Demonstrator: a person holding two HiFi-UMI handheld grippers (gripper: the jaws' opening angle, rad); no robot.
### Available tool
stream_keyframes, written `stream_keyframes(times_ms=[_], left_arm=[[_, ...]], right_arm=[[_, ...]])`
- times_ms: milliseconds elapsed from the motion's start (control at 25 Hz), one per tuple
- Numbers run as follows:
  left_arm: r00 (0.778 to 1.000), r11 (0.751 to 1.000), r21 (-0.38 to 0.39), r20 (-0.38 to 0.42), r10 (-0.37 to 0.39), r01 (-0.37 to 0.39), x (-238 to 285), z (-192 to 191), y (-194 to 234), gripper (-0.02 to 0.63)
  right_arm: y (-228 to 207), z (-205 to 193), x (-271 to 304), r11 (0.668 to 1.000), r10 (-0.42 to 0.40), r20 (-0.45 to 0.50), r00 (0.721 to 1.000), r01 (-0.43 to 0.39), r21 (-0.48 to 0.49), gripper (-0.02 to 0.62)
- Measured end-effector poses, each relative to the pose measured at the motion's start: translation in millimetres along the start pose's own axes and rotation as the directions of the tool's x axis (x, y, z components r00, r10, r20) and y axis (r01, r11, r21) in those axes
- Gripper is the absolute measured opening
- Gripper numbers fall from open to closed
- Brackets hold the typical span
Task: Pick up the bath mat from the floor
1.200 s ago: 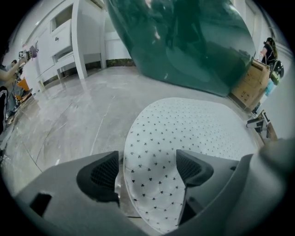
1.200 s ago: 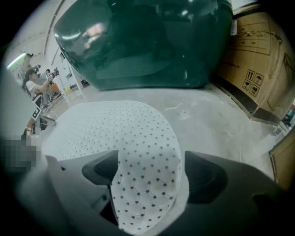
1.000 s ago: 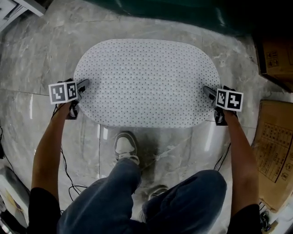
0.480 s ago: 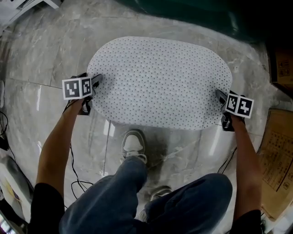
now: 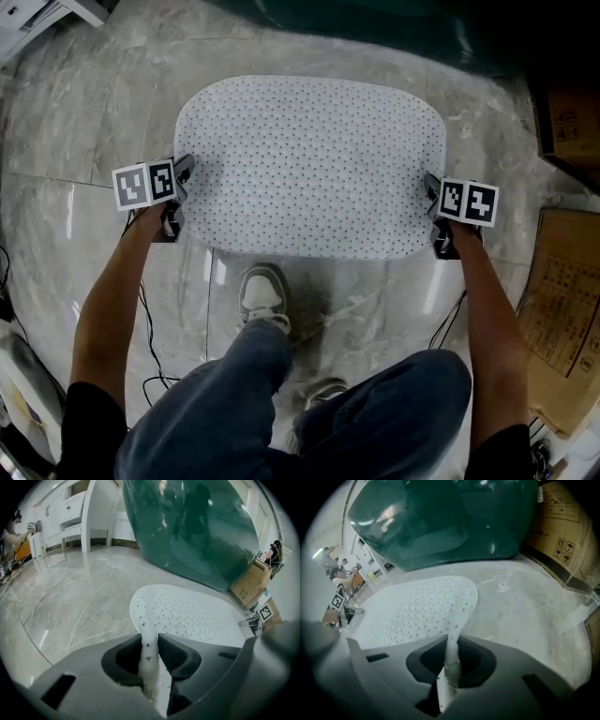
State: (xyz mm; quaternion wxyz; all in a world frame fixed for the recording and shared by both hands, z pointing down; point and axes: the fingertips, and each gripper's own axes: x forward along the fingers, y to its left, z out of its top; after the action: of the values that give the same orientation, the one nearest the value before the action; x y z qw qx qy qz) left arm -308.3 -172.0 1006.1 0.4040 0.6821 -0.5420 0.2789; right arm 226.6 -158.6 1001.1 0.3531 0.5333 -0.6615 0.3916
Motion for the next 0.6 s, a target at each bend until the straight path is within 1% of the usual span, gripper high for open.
stream_keyframes(times_ms=[120, 200, 400, 600], left_arm=[[1.000, 1.000, -0.003, 0.007, -0.024, 0.024, 0.2, 2.6, -8.8, 0.065], [1.000, 1.000, 0.000, 0.005, -0.027, 0.027, -3.1, 2.2, -10.3, 0.049], [0.999, 0.999, -0.023, 0.030, -0.043, 0.043, -10.3, 4.9, -15.4, 0.038], [0.995, 0.997, -0.028, 0.068, -0.069, 0.071, -27.3, 17.7, -26.2, 0.037]], right_arm=[[-0.1, 2.6, -3.9, 1.000, 0.022, 0.005, 1.000, -0.022, 0.020, 0.034], [3.5, 3.8, -6.5, 0.999, 0.033, 0.009, 0.999, -0.034, 0.010, 0.029], [8.5, 7.6, -14.7, 0.999, 0.043, 0.045, 0.998, -0.042, -0.011, 0.026], [14.7, 15.2, -27.1, 0.998, 0.066, 0.092, 0.994, -0.068, 0.013, 0.025]])
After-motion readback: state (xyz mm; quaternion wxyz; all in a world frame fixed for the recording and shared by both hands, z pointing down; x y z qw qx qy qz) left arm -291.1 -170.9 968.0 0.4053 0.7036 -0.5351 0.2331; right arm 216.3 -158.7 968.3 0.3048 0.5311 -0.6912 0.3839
